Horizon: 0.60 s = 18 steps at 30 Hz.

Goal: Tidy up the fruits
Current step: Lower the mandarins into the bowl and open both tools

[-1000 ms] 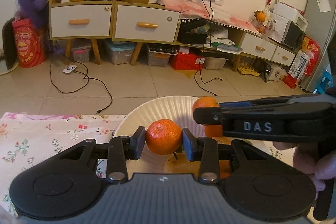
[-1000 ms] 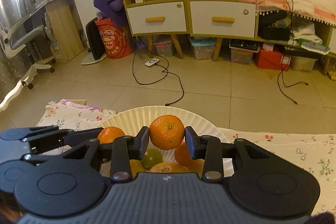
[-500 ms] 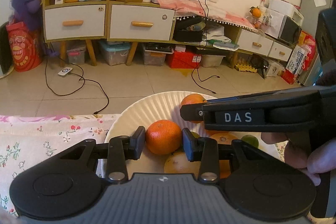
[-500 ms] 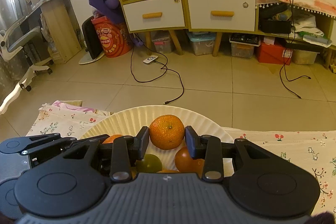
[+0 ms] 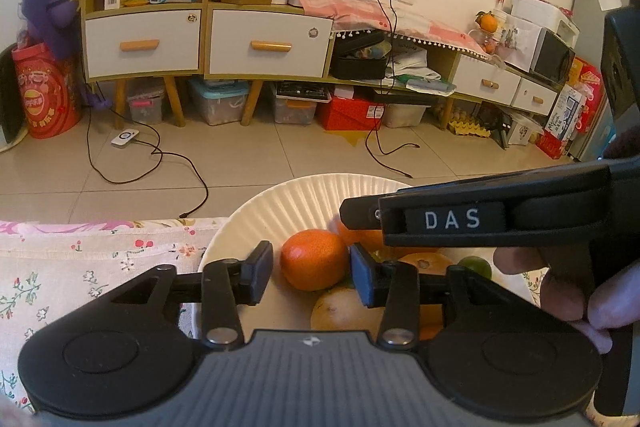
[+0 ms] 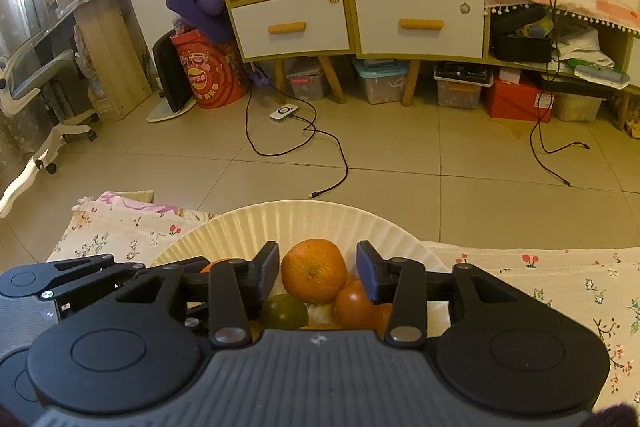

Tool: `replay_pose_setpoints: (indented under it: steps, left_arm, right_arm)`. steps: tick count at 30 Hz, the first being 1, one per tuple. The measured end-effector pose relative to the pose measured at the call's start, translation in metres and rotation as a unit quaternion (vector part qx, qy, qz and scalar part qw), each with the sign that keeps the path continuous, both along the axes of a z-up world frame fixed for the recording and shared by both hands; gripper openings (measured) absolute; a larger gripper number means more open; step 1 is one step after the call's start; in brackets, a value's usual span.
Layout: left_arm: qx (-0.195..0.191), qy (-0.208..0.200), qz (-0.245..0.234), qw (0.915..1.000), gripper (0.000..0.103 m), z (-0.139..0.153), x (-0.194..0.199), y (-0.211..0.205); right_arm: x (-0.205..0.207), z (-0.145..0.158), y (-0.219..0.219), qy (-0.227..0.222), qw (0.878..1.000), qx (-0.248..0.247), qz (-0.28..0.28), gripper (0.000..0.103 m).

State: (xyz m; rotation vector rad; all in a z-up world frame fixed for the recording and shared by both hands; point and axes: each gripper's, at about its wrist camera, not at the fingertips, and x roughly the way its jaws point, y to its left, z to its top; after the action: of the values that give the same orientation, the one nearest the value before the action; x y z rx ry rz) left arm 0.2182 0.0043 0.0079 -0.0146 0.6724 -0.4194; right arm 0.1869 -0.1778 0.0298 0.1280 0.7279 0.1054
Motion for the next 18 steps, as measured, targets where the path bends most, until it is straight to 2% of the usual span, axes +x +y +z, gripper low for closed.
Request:
replay_pose_setpoints:
  steps: [8, 13, 18]
  left_arm:
    - [0.008, -0.001, 0.004, 1.0000, 0.041, 0.005, -0.006, 0.002]
    - [0.020, -0.009, 0.005, 0.9998, 0.057, 0.014, -0.015, 0.004]
    - [0.032, -0.013, 0.005, 0.9994, 0.067, 0.024, -0.026, 0.006]
  right_arm:
    - [-0.008, 0.004, -0.002, -0.003, 1.000, -0.008, -0.004, 0.057]
    - [-0.017, 0.011, -0.002, -0.006, 1.000, -0.010, -0.008, 0.068]
    - [-0.028, 0.018, -0.005, -0.009, 1.000, -0.014, -0.016, 0.078]
